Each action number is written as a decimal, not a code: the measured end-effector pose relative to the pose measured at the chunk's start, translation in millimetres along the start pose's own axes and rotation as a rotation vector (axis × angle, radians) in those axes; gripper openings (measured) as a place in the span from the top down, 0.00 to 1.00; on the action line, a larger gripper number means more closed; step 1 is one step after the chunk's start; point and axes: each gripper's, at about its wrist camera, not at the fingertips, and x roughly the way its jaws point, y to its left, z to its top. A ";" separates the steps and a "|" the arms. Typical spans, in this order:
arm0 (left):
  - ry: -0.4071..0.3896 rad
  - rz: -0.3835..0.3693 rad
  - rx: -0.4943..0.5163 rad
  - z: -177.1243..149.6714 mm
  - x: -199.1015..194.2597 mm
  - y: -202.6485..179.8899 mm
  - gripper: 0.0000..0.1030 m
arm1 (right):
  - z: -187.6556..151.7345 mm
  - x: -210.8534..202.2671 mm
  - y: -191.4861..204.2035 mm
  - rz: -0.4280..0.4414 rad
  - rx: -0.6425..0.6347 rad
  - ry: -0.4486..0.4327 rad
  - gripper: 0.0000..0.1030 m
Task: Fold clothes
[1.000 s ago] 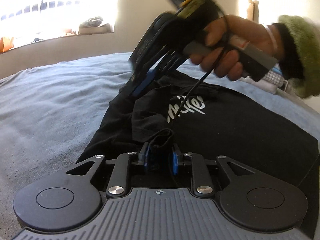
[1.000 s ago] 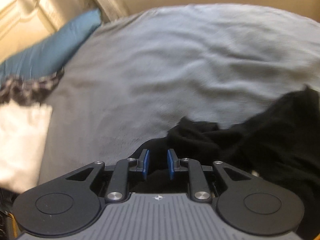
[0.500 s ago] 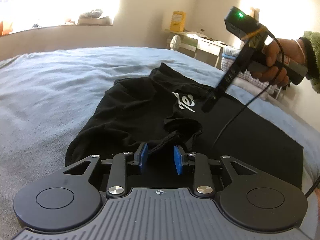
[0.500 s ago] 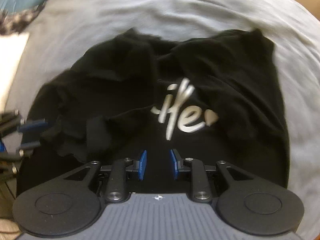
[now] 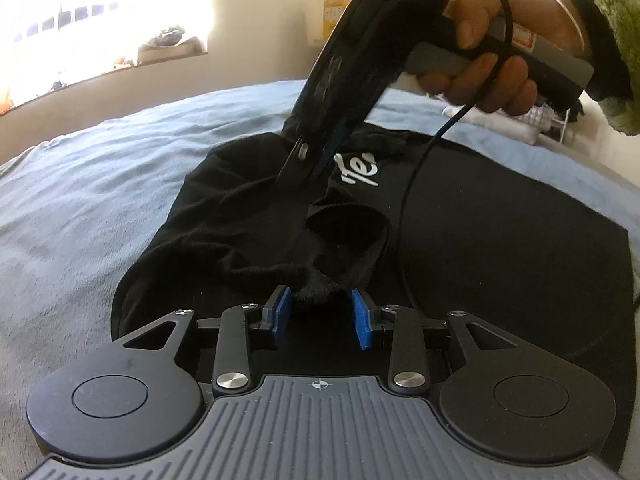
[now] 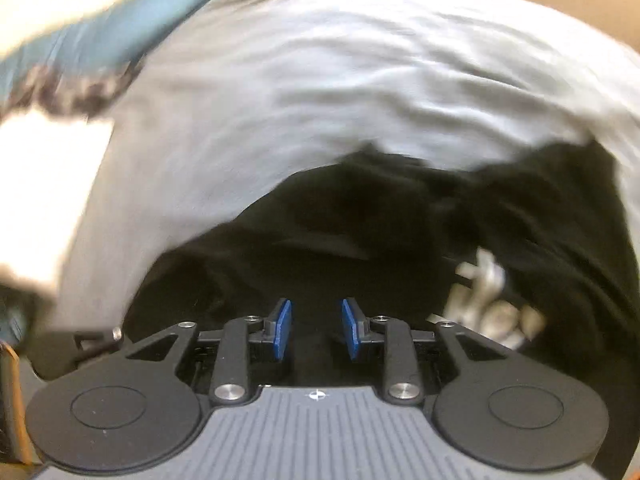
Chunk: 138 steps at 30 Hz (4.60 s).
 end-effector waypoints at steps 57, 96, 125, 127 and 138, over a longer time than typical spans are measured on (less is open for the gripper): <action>-0.207 0.239 -0.607 28.9 -21.9 133.7 0.97 | 142.9 -0.7 -13.9 0.238 0.364 -0.204 0.98; -0.201 0.478 -1.176 -33.6 -30.6 255.0 0.95 | 234.9 116.6 -14.1 0.377 0.554 -0.280 0.85; -0.130 0.543 -1.029 -20.8 -25.4 234.8 0.83 | 178.1 88.4 -53.7 0.106 0.344 -0.017 0.63; -0.128 0.550 -1.020 -20.3 -24.0 233.7 0.83 | 177.1 91.7 -49.4 0.104 0.300 -0.006 0.61; -0.129 0.579 -1.012 -19.9 -22.1 228.8 0.82 | 172.6 88.2 -11.6 -0.003 0.032 -0.063 0.99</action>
